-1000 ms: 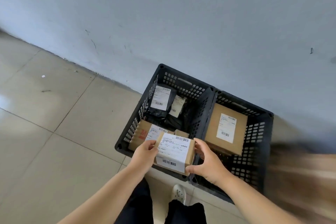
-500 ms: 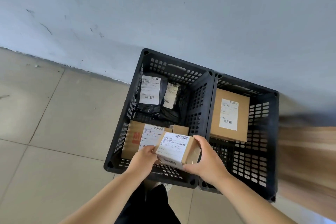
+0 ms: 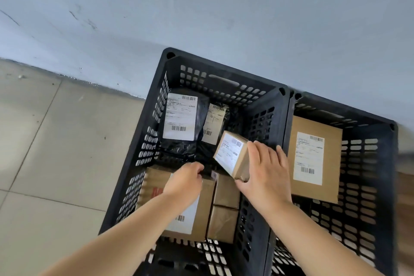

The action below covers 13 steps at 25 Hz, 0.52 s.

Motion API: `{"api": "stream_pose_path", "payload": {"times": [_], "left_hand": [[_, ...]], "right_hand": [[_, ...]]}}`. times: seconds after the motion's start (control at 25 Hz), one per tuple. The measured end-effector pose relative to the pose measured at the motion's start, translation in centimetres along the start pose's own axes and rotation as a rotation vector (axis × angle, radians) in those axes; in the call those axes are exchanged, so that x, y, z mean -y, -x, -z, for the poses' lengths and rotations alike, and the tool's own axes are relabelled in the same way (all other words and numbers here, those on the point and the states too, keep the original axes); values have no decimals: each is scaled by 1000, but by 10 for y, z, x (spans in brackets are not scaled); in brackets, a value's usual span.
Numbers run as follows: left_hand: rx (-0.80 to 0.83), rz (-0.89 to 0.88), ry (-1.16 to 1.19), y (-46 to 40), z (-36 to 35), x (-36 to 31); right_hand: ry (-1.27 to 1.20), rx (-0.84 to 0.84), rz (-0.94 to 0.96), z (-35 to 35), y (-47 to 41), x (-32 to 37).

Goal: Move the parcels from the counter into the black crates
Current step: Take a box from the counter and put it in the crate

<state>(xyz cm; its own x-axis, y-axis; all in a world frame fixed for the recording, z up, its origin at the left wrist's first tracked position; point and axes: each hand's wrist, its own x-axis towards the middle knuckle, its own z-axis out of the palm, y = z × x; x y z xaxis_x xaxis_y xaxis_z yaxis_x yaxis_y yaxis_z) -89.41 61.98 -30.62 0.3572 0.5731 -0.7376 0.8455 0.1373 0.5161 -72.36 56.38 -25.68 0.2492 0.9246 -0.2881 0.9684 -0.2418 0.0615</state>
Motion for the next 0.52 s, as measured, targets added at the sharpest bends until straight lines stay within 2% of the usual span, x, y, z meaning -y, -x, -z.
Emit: {"api": "stream_pose_path", "payload": {"times": [0.08, 0.24, 0.32, 0.52], "left_hand": [[-36, -130, -234, -33, -3, -4], [11, -510, -983, -98, -1, -8], [82, -564, -1198, -126, -1, -11], [321, -561, -1528, -186, -20, -27]], "right_hand": [[29, -17, 7, -13, -14, 2], [87, 34, 55, -31, -25, 7], [109, 43, 71, -37, -29, 10], [77, 59, 78, -63, -43, 12]]}}
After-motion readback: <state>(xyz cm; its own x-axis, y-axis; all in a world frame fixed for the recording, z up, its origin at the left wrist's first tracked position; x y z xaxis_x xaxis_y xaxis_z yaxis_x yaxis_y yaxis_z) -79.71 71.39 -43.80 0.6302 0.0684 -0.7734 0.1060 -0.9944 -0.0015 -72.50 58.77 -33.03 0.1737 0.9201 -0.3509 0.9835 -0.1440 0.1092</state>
